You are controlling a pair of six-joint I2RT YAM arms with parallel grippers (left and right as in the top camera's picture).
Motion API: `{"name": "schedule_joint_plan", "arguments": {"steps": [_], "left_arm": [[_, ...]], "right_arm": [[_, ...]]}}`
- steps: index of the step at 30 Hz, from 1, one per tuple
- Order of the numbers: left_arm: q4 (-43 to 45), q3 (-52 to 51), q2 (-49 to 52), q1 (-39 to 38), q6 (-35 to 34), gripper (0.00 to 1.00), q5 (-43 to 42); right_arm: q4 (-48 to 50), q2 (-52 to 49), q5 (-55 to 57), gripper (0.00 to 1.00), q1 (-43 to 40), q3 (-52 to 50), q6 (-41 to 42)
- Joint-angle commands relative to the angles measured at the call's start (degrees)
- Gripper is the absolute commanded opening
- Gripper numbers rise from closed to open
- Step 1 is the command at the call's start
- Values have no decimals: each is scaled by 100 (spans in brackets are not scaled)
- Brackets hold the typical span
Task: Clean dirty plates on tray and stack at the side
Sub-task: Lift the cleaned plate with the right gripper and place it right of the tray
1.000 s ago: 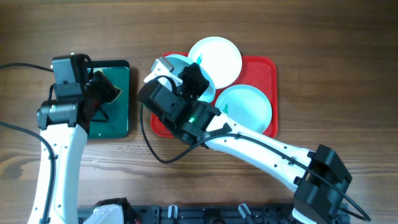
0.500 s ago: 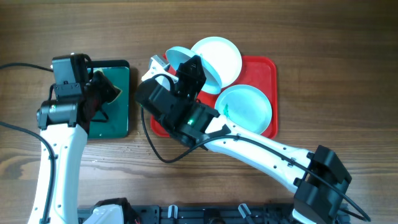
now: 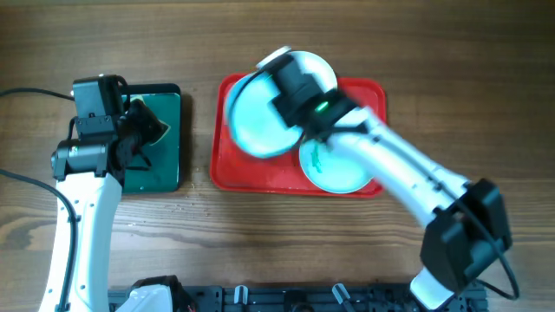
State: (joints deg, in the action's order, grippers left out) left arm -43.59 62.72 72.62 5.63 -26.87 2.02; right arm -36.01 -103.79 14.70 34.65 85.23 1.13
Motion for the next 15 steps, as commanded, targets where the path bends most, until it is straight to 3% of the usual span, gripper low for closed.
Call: {"name": "schedule_joint_plan", "arguments": {"steps": [1, 3, 6, 10, 15], "left_arm": [[-2, -11, -61, 24, -55, 4, 37], [-2, -11, -61, 24, -55, 4, 37], [0, -11, -61, 24, -55, 4, 37], [0, -11, -61, 24, -55, 4, 37], [2, -11, -61, 24, -55, 4, 37]], "right_arm": [[-131, 153, -2538, 4, -1567, 42, 1300], [-144, 153, -3576, 4, -2420, 42, 1296], [-299, 153, -4277, 4, -3652, 37, 1239], [-525, 129, -3611, 4, -4951, -96, 1261], [-297, 7, -2461, 5, -5796, -431, 1878]]}}
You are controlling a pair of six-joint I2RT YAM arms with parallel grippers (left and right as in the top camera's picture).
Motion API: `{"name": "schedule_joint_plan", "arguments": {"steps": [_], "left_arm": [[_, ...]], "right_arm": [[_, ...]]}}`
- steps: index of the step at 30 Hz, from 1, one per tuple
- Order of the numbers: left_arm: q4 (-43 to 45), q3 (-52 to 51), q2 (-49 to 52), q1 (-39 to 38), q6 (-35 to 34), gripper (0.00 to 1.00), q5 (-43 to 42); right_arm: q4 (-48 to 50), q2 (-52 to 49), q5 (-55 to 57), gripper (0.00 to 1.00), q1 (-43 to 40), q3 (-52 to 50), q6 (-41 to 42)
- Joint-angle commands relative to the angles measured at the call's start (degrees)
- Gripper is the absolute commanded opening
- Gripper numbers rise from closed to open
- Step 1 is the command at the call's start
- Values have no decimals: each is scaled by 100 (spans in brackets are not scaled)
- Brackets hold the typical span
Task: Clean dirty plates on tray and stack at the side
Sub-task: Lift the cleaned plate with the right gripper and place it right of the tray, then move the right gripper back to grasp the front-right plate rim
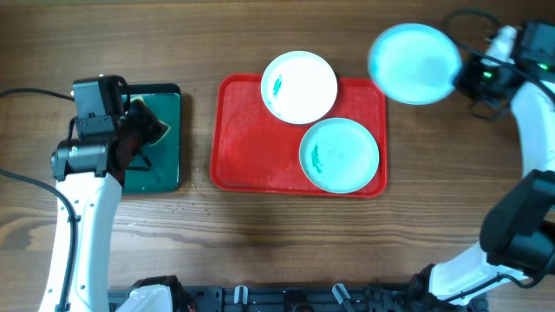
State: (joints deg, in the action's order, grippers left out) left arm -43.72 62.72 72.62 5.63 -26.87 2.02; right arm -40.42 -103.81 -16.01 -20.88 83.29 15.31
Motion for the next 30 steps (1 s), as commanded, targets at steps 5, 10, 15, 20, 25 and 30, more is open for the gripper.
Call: {"name": "schedule_joint_plan", "arguments": {"steps": [5, 10, 15, 20, 25, 30], "left_arm": [[15, -11, -61, 24, -55, 4, 37], [13, -11, -61, 24, -55, 4, 37], [20, -11, -61, 24, -55, 4, 37], [17, -11, -61, 24, -57, 4, 37], [57, -11, -61, 24, -57, 4, 35], [57, -13, -61, 24, -57, 4, 33]], "right_arm": [[619, -393, 616, 4, -415, -424, 420], [699, -859, 588, 4, -409, -424, 424], [719, -1025, -219, 72, -404, -415, 101], [717, -520, -1681, 81, -297, -341, 136], [966, 192, -1543, 85, 671, -341, 120], [1700, 42, -44, 88, 2149, -343, 186]]}}
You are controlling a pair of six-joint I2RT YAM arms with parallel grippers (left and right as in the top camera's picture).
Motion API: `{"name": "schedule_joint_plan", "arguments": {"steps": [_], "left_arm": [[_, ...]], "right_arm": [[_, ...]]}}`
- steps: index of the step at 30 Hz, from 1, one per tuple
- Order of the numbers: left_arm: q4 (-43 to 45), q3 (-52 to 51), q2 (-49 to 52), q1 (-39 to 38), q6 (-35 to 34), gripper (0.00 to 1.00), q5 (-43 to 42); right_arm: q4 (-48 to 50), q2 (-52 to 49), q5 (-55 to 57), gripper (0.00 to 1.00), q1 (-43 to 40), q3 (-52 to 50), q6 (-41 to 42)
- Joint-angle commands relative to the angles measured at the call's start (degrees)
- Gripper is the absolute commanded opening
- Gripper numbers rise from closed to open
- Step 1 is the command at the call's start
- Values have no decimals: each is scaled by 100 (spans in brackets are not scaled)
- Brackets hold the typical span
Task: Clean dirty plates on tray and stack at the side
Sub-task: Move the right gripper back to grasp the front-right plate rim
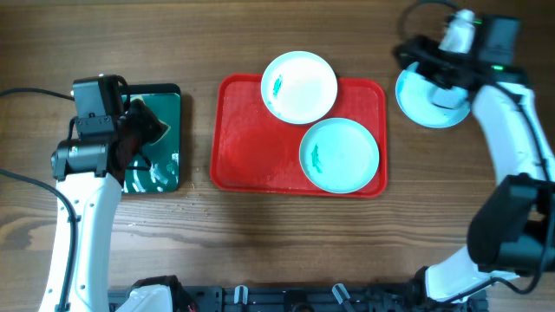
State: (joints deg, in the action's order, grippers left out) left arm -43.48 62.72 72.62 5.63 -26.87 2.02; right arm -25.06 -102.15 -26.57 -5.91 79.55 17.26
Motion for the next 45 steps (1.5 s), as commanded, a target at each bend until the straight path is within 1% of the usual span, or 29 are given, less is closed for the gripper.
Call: {"name": "schedule_joint_plan", "arguments": {"steps": [1, 3, 4, 7, 8, 10, 11, 12, 13, 14, 15, 16, 17, 21, 23, 26, 28, 29, 34, 38, 41, 45], "left_arm": [[31, -13, -61, 24, -57, 4, 33], [24, -15, -61, 24, -57, 4, 33], [13, -15, -61, 24, -57, 4, 33], [-22, -15, -61, 24, -57, 4, 33], [-33, -15, -61, 24, -57, 4, 33], [-33, -15, -61, 24, -57, 4, 33], [-33, -15, -61, 24, -57, 4, 33], [-31, -15, -61, 22, -57, 4, 33], [-31, -15, -61, 24, -57, 4, 33], [-31, -15, -61, 22, -57, 4, 33], [-31, -15, -61, 24, -57, 4, 33], [-31, -15, -61, 22, -57, 4, 33], [-33, -15, -61, 24, -57, 4, 33], [-31, -15, -61, 24, -57, 4, 33], [-33, -15, -61, 24, -57, 4, 33], [-33, -15, -61, 22, -57, 4, 31], [-31, -15, -61, 24, -57, 4, -26], [-26, -15, -61, 24, -57, 4, -87], [-26, -15, -59, 22, -55, 4, -138], [70, -15, -26, 22, -52, 4, -560], [111, -15, 92, 22, -52, 4, -734], [210, -15, 372, 0, -4, 4, -1346]], "right_arm": [[267, -223, 1478, 88, 949, 31, 170], [435, -490, 2409, 86, 1482, 31, 664], [474, -601, 2695, 85, 1657, 31, 807], [496, -990, 3445, 73, 2048, 31, 1274], [514, -1106, 3510, 68, 2100, 31, 1303], [616, -1357, 3477, 67, 2144, 31, 1296], [649, -1453, 3403, 65, 2144, 31, 1294], [710, -1604, 3198, 57, 2144, 31, 1294], [776, -1694, 3003, 56, 2144, 31, 1281], [824, -1777, 2828, 52, 2144, 31, 1283], [846, -1834, 2726, 47, 2144, 31, 1287], [852, -1851, 2634, 40, 2144, 31, 1290], [874, -1897, 2529, 35, 2144, 31, 1294], [785, -1937, 2389, 29, 2146, 31, 1283], [686, -1937, 2389, 21, 2144, 31, 1272], [592, -1937, 2358, 15, 2146, 31, 1268], [575, -1937, 2168, 6, 2146, 31, 1213], [588, -1937, 1978, 4, 2144, 31, 1128], [592, -1937, 1189, 4, 2173, 31, 1099], [463, -1937, 433, 4, 2337, 31, 511], [214, -1937, 186, 4, 2424, 31, 201], [-160, -1937, 120, 4, 2459, 31, -118]]}}
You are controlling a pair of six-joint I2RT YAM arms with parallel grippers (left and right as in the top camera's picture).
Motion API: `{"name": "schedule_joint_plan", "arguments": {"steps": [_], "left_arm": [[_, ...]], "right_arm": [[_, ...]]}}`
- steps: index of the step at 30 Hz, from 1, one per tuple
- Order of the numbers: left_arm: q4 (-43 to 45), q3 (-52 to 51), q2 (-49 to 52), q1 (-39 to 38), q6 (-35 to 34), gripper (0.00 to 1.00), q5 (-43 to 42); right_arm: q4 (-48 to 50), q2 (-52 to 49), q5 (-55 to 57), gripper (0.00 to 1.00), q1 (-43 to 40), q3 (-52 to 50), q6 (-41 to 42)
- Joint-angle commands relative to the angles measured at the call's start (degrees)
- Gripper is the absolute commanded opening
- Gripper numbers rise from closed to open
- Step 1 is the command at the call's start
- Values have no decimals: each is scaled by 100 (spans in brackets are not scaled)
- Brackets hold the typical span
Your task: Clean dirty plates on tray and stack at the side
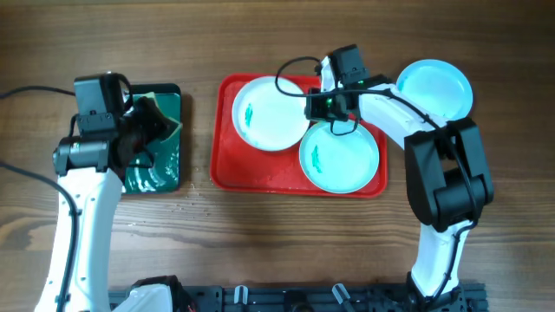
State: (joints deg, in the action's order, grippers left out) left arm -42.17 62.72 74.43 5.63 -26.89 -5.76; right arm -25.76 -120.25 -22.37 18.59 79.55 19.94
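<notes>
On the red tray [260, 173] lie a white plate [264, 113] with a teal smear and a pale teal plate [342, 156], also smeared. My right gripper [314, 106] sits at the white plate's right rim, shut on it. A clean light blue plate [434, 87] rests on the table to the right of the tray. My left gripper [146, 128] is shut on a sponge [166, 121] over the green basin [160, 173].
The green basin stands left of the tray, with wet streaks in it. Cables trail from both arms at the left edge and over the tray's back rim. A black rail runs along the table's front edge.
My right gripper left the light blue plate at the right and is now at the white plate's rim. The white plate has shifted left and forward, fully onto the tray. The left arm barely moved.
My right gripper held the light blue plate above the tray. Then it held it over the table to the right. Then the plate was down beside the tray with the gripper still over it. Now that plate lies alone and the gripper grips the white plate.
</notes>
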Motion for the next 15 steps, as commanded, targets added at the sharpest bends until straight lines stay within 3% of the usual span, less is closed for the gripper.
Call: {"name": "schedule_joint_plan", "arguments": {"steps": [1, 7, 15], "left_arm": [[164, -15, 348, -74, 153, 4, -793], [433, -15, 774, -546, 275, 4, -927], [850, -15, 1255, -1320, 269, 4, -898]], "right_arm": [[-197, -127, -321, 4, 46, 31, -509], [-293, -127, -225, 4, 442, 31, -809], [-431, -127, 1150, 4, 1110, 33, -778]]}}
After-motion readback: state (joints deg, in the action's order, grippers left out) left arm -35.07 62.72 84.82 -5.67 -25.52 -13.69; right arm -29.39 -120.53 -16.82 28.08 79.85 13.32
